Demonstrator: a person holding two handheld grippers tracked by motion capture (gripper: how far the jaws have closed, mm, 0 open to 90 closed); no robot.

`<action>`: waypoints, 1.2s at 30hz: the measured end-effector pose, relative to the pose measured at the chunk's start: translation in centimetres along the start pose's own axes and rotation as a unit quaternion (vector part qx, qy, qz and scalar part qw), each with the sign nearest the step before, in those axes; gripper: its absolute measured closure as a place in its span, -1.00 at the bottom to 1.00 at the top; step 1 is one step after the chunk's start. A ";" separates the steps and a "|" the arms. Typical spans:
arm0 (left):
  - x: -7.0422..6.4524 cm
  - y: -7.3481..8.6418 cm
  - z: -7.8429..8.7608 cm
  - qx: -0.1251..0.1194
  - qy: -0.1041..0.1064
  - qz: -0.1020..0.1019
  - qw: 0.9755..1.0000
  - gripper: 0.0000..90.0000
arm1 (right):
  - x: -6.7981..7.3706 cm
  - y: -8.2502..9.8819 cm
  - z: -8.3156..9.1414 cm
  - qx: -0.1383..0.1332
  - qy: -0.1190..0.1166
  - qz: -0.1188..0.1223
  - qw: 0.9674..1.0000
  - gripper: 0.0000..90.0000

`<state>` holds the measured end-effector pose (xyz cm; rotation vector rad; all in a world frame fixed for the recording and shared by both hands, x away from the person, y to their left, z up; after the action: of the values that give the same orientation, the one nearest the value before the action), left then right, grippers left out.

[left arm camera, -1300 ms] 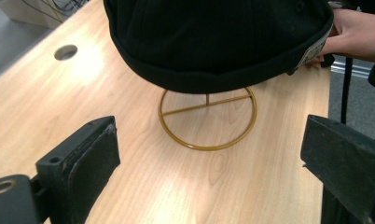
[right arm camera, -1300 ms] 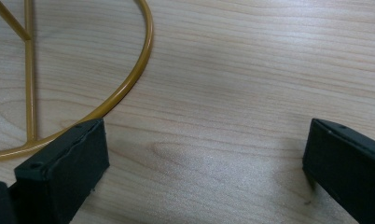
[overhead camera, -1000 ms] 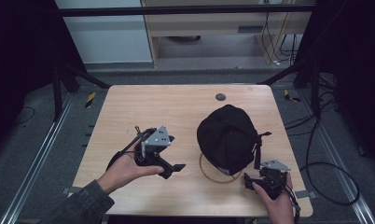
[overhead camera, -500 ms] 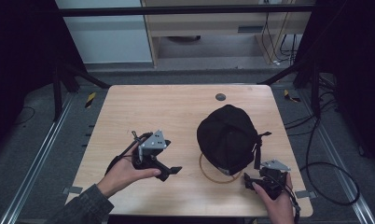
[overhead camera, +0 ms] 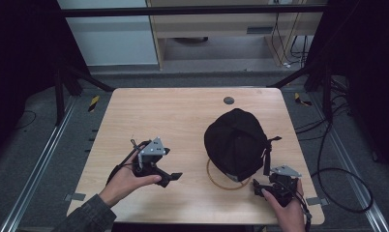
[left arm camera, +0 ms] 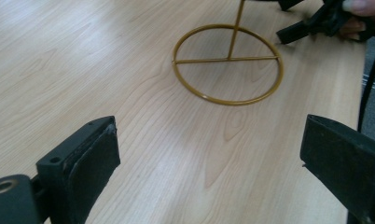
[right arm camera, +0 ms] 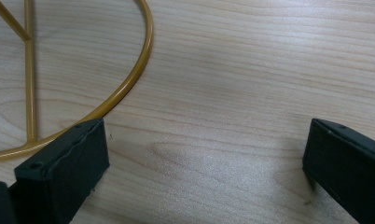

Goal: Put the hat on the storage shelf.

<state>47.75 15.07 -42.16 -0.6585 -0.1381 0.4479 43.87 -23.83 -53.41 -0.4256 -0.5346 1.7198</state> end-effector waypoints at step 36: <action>5.3 9.5 -1.7 0.037 -0.055 0.087 0.994 -0.90 | 0.0 0.0 0.0 0.000 0.001 0.000 1.000 -0.99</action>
<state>49.59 23.09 -49.48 -0.5762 -0.1688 0.6537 43.86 -23.83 -53.41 -0.4265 -0.5341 1.7191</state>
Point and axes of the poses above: each handheld gripper's, and its own axes: z roughly backward along the jaws, y roughly out of its underside, x roughly to its left, the point moved 3 cm from there along -z, roughly forward along the jaws, and after that the axes turned 12 degrees about x, right-handed, at the moved point
